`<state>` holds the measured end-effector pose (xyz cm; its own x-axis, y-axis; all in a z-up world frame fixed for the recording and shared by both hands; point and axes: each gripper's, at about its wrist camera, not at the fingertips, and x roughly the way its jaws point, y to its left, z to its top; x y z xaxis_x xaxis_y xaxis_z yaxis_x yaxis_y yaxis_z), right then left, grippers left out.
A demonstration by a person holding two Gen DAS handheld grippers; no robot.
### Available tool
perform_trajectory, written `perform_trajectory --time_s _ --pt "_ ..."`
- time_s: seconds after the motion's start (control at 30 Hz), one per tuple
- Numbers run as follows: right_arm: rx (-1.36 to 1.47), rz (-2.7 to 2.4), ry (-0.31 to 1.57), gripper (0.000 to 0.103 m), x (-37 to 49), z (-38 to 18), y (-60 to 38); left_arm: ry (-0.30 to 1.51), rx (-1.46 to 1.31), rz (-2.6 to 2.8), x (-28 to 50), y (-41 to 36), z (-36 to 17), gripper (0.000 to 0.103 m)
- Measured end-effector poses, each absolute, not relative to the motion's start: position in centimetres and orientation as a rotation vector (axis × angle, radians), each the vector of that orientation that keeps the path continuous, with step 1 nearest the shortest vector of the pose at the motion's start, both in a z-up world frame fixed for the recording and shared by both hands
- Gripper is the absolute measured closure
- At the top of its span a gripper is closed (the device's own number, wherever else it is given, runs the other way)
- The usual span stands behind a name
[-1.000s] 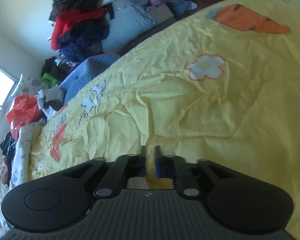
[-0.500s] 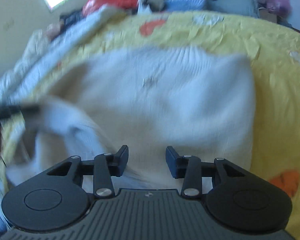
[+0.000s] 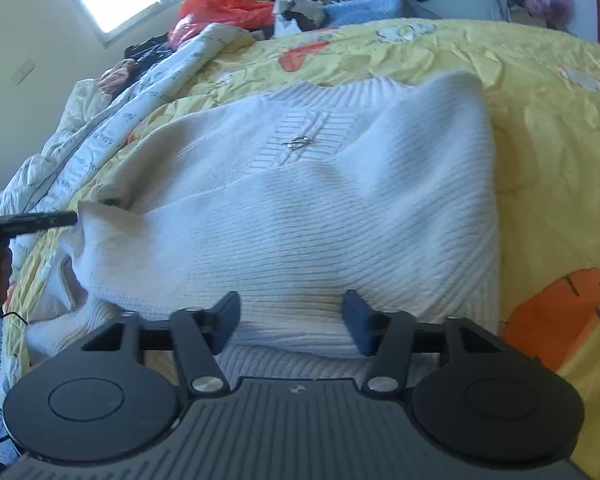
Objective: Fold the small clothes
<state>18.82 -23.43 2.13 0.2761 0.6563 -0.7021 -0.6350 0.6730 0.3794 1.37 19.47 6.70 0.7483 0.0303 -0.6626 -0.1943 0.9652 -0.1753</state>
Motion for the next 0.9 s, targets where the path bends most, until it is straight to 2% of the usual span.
perform_trajectory --time_s 0.07,0.17,0.27,0.3,0.33,0.37,0.43,0.5,0.57,0.73,0.9 --pt "0.002 0.880 0.937 0.025 18.4 2.1 -22.8 0.664 -0.283 0.169 0.6 20.2 7.0 0.021" --pt "-0.031 0.884 0.918 0.016 17.8 2.0 -21.9 0.614 -0.356 0.186 -0.7 21.0 7.3 0.021" --pt "-0.058 0.871 0.903 0.013 17.2 2.0 -21.3 0.590 -0.251 0.148 -2.0 19.3 8.2 0.021" --pt "-0.053 0.852 0.904 0.014 17.1 2.1 -21.2 0.587 -0.214 0.145 -2.3 18.8 8.3 0.021" --pt "-0.048 0.822 0.903 0.022 17.1 2.4 -21.0 0.586 -0.194 0.145 -2.7 18.4 8.3 0.021" --pt "-0.013 0.780 0.905 0.037 17.0 3.0 -20.7 0.586 -0.192 0.146 -2.9 18.3 8.2 0.021" --pt "0.152 0.820 0.895 0.045 16.2 4.3 -20.1 0.578 -0.226 0.162 -3.5 18.8 7.8 0.021" --pt "0.326 1.007 0.918 0.045 14.8 4.8 -18.2 0.569 -0.289 0.202 -3.8 19.7 7.4 0.021" --pt "0.373 1.164 0.970 0.044 12.9 4.6 -14.4 0.558 -0.367 0.226 -4.1 20.7 7.3 0.021" --pt "0.170 1.265 1.088 0.044 9.6 1.9 -4.1 0.510 -0.434 0.251 -5.8 21.9 8.0 0.021" --pt "0.122 1.338 1.181 0.044 7.4 0.0 0.4 0.498 -0.432 0.247 -8.1 22.3 8.1 0.021"
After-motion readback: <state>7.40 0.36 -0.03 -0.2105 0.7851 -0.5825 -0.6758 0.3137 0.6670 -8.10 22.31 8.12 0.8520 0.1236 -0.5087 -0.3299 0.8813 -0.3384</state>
